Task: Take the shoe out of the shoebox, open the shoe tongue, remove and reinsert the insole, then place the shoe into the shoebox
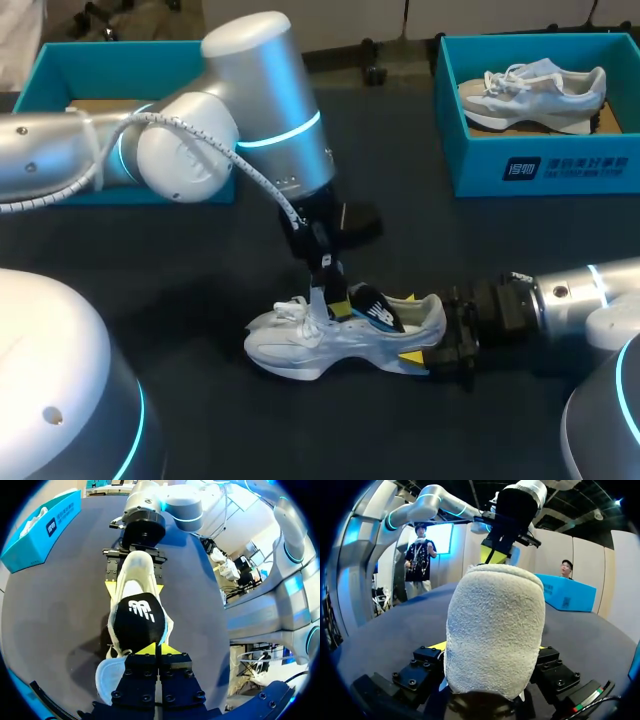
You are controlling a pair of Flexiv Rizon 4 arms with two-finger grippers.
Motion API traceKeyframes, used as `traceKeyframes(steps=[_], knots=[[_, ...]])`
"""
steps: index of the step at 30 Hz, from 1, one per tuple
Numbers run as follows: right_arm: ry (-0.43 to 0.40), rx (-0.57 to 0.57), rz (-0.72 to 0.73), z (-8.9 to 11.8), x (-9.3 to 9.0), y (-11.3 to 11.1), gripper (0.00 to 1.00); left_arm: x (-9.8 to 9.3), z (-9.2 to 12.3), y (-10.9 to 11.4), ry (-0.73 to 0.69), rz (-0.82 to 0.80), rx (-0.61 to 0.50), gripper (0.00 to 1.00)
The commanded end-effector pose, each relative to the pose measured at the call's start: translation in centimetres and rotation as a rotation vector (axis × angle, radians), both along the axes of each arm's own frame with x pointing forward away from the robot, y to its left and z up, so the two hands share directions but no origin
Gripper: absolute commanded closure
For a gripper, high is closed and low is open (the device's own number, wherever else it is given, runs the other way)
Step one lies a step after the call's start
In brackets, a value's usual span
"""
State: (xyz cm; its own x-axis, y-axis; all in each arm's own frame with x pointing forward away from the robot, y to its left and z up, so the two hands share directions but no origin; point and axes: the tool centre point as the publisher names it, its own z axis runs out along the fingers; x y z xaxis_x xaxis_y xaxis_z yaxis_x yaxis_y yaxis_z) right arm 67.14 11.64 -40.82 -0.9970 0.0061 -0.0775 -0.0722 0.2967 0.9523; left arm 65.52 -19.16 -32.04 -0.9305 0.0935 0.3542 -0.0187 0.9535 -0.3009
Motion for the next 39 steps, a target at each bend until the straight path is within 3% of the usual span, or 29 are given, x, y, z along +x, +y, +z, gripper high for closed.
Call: traceKeyframes(steps=[1, 6, 20, 27, 39], knots=[[0.001, -0.006, 0.0, -0.1, -0.1, 0.1, 1.0, 0.0, 0.2, 0.2, -0.004, 0.001, -0.006, 1.0], [0.001, -0.006, 0.0, -0.1, -0.1, 0.1, 1.0, 0.3, 0.1, 0.0, -0.007, 0.024, -0.004, 1.0], [0.001, -0.006, 0.0, -0.1, -0.1, 0.1, 1.0, 0.3, -0.3, -1.4, -0.176, -0.016, 0.072, 0.62], [0.001, -0.006, 0.0, -0.1, -0.1, 0.1, 1.0, 0.7, -0.3, -1.9, -0.252, -0.038, 0.105, 0.56], [0.001, -0.006, 0.0, -0.1, -0.1, 0.1, 1.0, 0.9, -0.7, -2.4, -0.318, -0.064, 0.138, 0.57]])
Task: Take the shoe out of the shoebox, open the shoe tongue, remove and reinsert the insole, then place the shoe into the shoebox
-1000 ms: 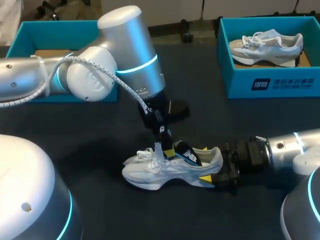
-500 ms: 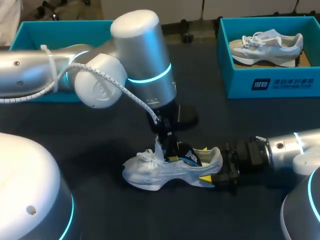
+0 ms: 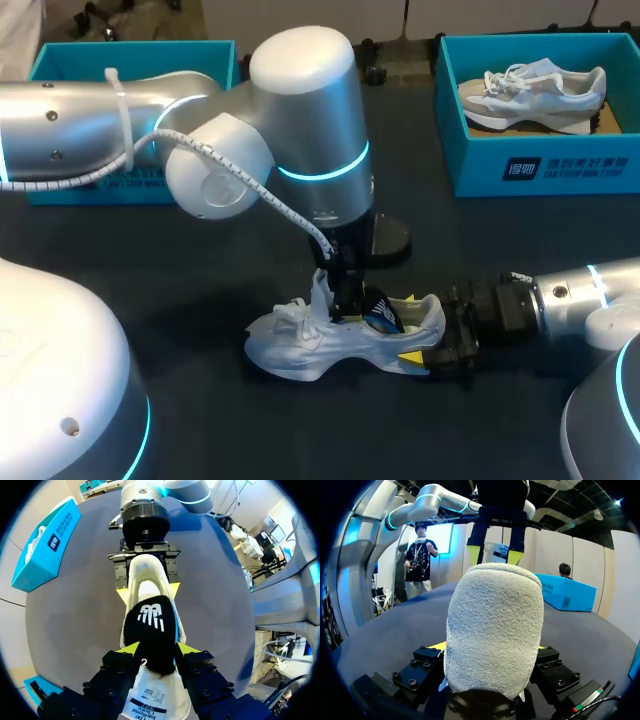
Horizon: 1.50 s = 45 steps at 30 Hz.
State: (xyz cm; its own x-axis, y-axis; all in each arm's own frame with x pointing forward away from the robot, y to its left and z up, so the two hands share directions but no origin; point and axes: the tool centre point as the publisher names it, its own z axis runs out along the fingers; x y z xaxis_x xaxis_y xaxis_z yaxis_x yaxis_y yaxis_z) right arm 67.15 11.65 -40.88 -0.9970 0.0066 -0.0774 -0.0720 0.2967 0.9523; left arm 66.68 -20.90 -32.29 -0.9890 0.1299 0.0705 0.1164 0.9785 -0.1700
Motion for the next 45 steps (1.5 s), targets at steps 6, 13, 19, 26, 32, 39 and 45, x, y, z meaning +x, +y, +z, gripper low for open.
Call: traceKeyframes(steps=[6, 13, 19, 26, 32, 39, 45], knots=[[0.001, -0.006, 0.001, 0.0, -0.1, 0.1, 1.0, -0.4, 0.5, -0.6, -0.019, -0.011, 0.003, 0.56], [0.001, -0.006, 0.001, 0.0, -0.1, 0.1, 1.0, -0.4, 1.6, -1.6, -0.059, -0.027, 0.004, 0.55], [0.001, -0.006, 0.001, 0.0, -0.1, 0.1, 1.0, -0.7, 2.4, -2.5, -0.104, -0.062, 0.037, 0.54], [0.001, -0.006, 0.001, 0.0, -0.1, 0.1, 1.0, -2.0, 1.5, -3.0, -0.165, -0.077, 0.091, 0.56], [0.001, -0.006, 0.001, 0.0, -0.1, 0.1, 1.0, -2.6, 0.9, -3.1, -0.222, -0.083, 0.12, 0.55], [0.001, -0.006, 0.001, 0.0, -0.1, 0.1, 1.0, -1.4, 1.1, -2.9, -0.216, -0.05, 0.114, 0.55], [0.001, -0.006, 0.001, 0.0, -0.1, 0.1, 1.0, -1.5, 0.4, -3.5, -0.245, -0.066, 0.15, 0.55]])
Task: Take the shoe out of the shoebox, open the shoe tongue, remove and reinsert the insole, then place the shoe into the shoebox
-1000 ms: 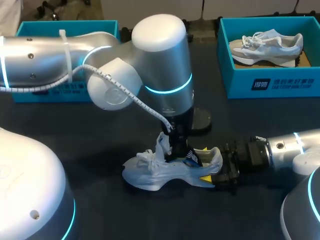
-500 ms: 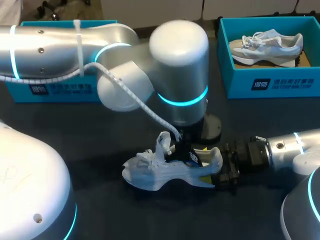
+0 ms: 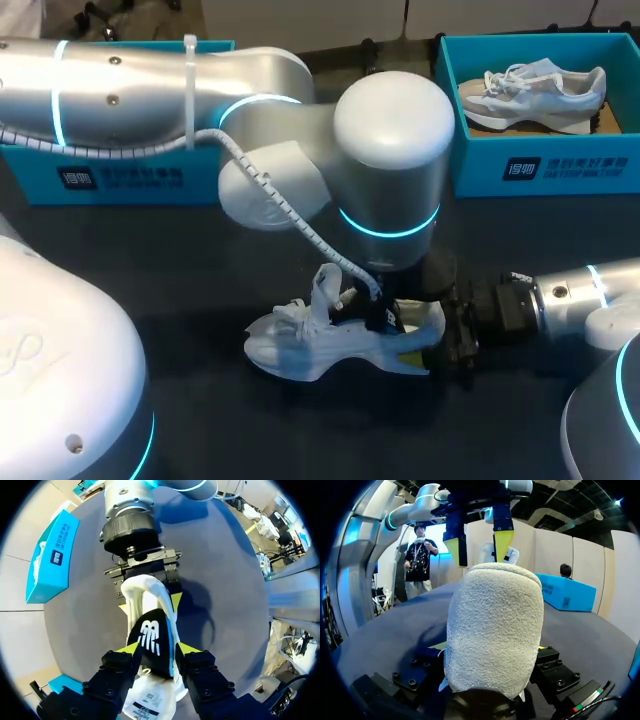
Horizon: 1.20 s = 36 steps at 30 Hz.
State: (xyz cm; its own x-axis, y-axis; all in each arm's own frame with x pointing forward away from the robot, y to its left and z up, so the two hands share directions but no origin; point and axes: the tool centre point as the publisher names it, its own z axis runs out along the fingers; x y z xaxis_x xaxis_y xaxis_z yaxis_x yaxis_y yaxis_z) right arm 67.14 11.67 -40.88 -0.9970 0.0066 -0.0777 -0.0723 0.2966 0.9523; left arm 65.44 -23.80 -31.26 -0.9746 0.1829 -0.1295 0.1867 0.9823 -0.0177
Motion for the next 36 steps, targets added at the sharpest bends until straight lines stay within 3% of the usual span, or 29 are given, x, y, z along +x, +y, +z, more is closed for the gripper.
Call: traceKeyframes(steps=[1, 20, 28, 36], knots=[[0.001, -0.006, 0.001, 0.0, -0.1, 0.1, 1.0, -0.2, -0.7, -0.7, -0.023, -0.015, 0.034, 0.55], [0.001, -0.006, 0.001, 0.0, -0.1, 0.1, 1.0, 1.8, -1.6, -0.4, -0.006, 0.013, 0.055, 0.57], [0.001, -0.006, 0.001, 0.0, -0.1, 0.1, 1.0, 0.8, -2.8, 0.2, -0.019, -0.038, 0.085, 0.57], [0.001, -0.006, 0.001, 0.0, -0.1, 0.1, 1.0, 0.6, -2.4, 0.4, -0.022, -0.068, 0.075, 0.56]])
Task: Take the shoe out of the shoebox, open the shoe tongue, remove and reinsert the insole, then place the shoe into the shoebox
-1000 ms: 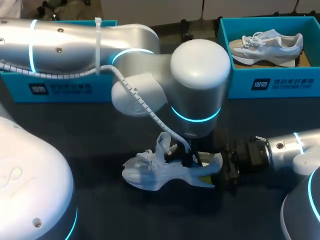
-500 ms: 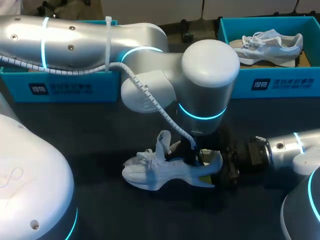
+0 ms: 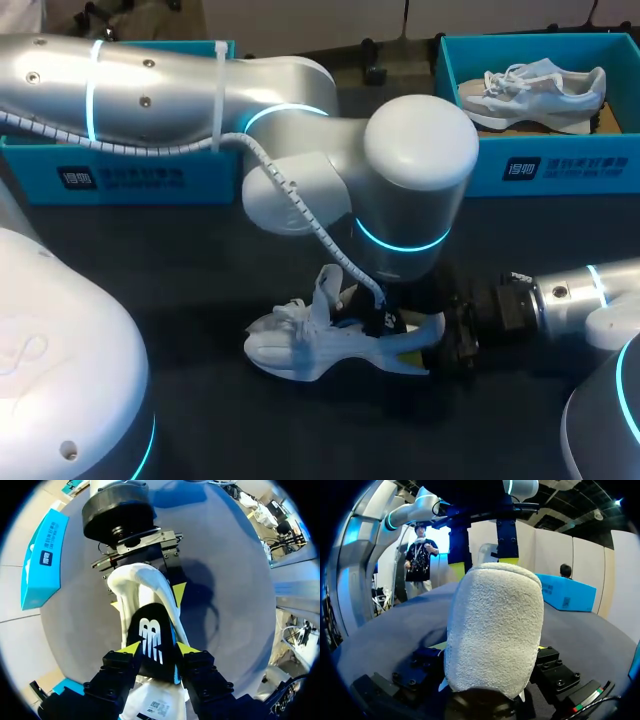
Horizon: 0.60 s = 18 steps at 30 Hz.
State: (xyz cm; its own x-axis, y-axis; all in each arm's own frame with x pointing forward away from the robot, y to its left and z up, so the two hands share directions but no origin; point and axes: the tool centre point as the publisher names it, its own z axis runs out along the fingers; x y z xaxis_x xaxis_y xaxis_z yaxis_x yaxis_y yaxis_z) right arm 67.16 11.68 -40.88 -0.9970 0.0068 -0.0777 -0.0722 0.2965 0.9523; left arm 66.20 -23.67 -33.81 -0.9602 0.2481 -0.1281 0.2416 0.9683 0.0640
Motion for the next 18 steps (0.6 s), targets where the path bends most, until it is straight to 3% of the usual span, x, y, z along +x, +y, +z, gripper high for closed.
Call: traceKeyframes(steps=[1, 6, 8, 9, 18], knots=[[0.001, -0.006, 0.001, -0.04, -0.08, 0.08, 1.0, -0.29, 0.3, 0.21, -0.009, -0.016, -0.006, 0.56], [0.001, -0.006, 0.001, -0.04, -0.08, 0.08, 1.0, -0.53, 0.52, 0.18, -0.014, -0.025, -0.009, 0.63], [0.001, -0.006, 0.001, -0.04, -0.08, 0.08, 1.0, -0.54, 0.51, 0.19, -0.015, -0.022, -0.01, 0.79], [0.001, -0.006, 0.001, -0.04, -0.08, 0.08, 1.0, -0.52, 0.47, 0.17, -0.016, -0.019, -0.011, 0.98], [0.001, -0.006, 0.001, -0.04, -0.08, 0.08, 1.0, -0.09, 1.19, 0.18, -0.025, -0.007, -0.022, 1.0]])
